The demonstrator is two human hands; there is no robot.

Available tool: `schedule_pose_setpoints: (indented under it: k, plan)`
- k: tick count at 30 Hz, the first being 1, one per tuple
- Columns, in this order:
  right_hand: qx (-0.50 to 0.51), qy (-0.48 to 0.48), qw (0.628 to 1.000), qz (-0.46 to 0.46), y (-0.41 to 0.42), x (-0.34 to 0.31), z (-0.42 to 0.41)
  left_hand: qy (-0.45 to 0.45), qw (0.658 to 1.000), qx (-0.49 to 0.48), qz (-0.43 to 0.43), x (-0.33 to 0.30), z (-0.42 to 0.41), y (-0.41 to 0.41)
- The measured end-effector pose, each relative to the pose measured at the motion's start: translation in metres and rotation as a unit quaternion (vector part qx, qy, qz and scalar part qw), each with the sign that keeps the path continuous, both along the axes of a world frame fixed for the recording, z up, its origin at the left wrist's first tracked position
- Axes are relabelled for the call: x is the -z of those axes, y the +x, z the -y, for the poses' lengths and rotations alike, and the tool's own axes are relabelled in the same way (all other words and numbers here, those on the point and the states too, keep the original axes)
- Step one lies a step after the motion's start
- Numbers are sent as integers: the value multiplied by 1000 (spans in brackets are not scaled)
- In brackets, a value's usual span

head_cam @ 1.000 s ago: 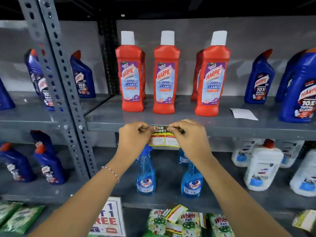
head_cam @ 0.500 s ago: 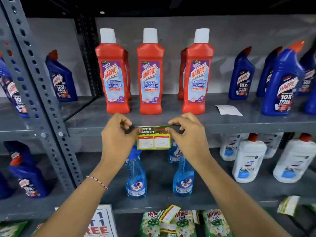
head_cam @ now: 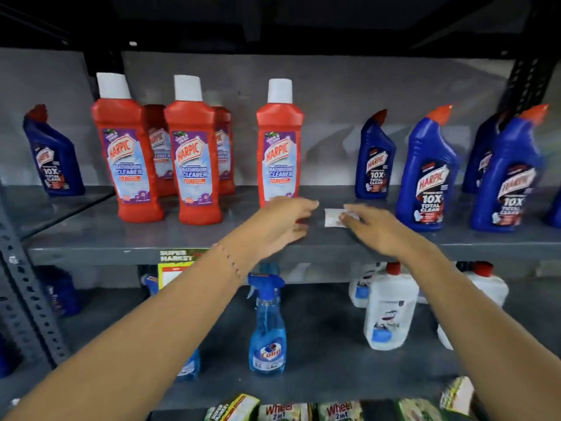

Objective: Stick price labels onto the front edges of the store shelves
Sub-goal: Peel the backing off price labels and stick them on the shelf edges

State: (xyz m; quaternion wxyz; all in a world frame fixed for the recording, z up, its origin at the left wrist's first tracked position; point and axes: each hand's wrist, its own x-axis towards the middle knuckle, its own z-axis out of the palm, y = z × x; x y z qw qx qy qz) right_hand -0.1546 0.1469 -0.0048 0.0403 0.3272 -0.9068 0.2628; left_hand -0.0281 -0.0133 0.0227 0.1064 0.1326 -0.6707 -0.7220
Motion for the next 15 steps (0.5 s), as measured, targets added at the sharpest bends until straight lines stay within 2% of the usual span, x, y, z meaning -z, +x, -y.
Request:
schedule_pose_setpoints:
  k: [2,3,9,12,15]
  plan:
    - [-19,72,997,29,-3,0,-6,20,999,-2,32,-6,-13,-27]
    - [-34,75,996,27,-1,0,-10,33,998,-15,41,-9,-19,-38]
    - [-102,12,994,-41,-6,5,-37,131,984,-89,81,-17,-22,-81]
    - [-111,-52,992,-32,-14,8,-40,183,979,-69,63,-17,-27,-87]
    - [-104,-120,986,-56,-20,11,-38,191,980,-49,32,-18,-39,-88]
